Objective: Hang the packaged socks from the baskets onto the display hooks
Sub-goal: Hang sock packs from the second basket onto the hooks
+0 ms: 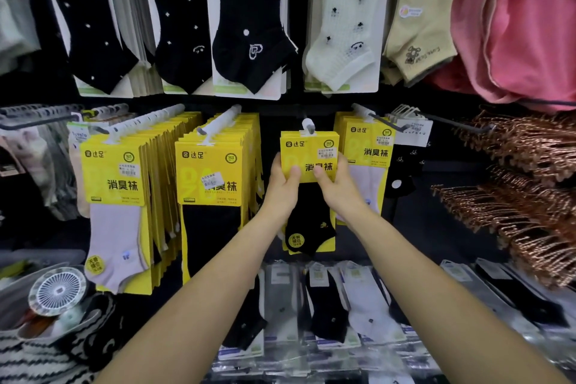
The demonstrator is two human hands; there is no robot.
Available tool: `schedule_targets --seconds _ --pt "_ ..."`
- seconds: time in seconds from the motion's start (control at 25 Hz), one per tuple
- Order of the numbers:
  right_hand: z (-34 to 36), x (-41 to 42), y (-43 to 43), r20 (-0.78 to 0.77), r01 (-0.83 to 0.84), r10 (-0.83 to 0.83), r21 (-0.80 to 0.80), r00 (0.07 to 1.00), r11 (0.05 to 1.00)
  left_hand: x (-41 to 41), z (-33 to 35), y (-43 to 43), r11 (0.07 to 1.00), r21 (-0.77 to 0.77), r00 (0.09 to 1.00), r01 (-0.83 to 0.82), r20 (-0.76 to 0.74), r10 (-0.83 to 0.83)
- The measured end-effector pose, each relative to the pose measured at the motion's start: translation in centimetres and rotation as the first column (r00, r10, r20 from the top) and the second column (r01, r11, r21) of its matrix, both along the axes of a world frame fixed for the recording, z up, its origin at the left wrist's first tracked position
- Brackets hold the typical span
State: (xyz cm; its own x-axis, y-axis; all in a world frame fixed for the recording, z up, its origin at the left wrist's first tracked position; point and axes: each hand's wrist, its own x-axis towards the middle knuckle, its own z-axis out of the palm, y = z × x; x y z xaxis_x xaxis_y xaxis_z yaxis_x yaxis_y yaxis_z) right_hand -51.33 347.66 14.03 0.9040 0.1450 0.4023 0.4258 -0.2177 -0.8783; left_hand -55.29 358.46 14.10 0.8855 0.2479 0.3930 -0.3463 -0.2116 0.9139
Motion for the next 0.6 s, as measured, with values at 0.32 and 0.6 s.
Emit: schedule_targets --seconds 0.32,0.6 --pt "-4.9 -3.8 -1.6 -0.093 -0.132 0.119 -0.148 0.989 0.980 -3.1 -5.1 -0.1 0.999 -0.010 0.971 -0.035 -0.236 0.032" --pt "-10.2 -9.7 -5.7 -0.370 -0.171 0.123 -0.100 0.921 0.980 -10.2 -10.3 0.0 0.997 0.061 0.920 -0.052 -0.385 0.072"
